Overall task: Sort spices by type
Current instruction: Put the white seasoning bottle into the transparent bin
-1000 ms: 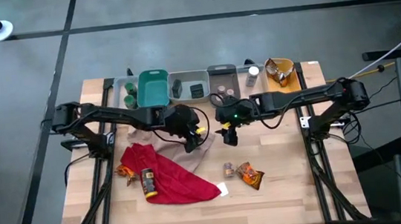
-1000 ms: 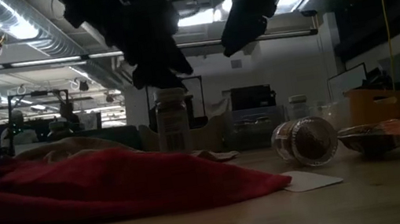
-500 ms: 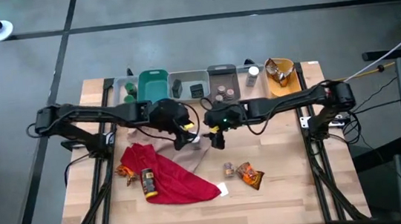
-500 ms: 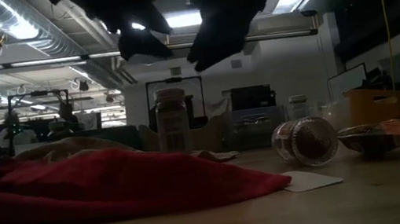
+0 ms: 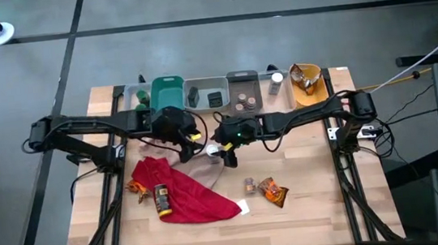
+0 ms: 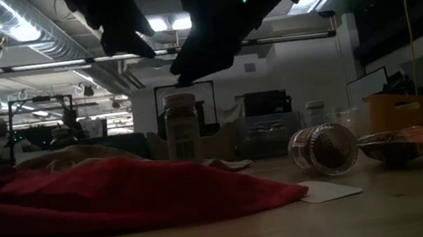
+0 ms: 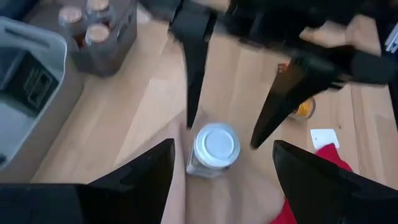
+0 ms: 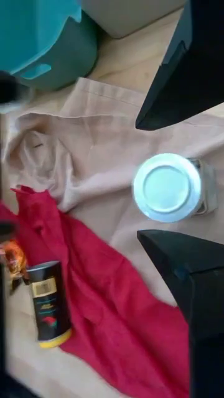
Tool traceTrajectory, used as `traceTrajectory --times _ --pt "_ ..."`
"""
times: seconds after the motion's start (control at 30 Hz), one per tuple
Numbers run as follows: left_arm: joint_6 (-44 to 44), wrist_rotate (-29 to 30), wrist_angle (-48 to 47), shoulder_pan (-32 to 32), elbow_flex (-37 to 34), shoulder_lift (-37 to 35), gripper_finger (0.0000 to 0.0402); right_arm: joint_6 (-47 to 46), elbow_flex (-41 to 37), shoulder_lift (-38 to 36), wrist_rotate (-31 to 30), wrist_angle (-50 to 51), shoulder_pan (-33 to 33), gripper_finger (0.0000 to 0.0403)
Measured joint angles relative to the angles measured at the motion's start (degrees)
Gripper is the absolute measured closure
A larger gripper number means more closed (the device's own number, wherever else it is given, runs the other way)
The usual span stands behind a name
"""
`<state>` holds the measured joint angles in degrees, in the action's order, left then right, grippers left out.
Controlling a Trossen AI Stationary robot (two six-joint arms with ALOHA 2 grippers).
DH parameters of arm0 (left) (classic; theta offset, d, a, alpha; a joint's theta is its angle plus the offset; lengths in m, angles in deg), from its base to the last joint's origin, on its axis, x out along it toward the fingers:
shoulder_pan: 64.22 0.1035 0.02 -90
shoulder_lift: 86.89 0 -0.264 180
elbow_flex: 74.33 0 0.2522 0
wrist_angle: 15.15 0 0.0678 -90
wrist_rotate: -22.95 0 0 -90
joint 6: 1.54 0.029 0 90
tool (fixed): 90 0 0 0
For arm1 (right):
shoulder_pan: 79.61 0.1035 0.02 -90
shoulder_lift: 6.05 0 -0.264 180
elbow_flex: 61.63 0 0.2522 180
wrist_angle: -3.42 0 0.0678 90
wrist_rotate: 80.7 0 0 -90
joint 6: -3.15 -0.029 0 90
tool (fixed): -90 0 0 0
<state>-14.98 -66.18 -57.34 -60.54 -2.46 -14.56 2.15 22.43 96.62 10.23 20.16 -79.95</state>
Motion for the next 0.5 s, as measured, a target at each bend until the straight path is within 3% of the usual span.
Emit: traceTrajectory --times 0.5 --pt "1.89 0.02 0.13 0.0 0.02 -0.01 0.0147 0.02 -0.13 6.47 -0.39 -1.73 -0.07 0.0127"
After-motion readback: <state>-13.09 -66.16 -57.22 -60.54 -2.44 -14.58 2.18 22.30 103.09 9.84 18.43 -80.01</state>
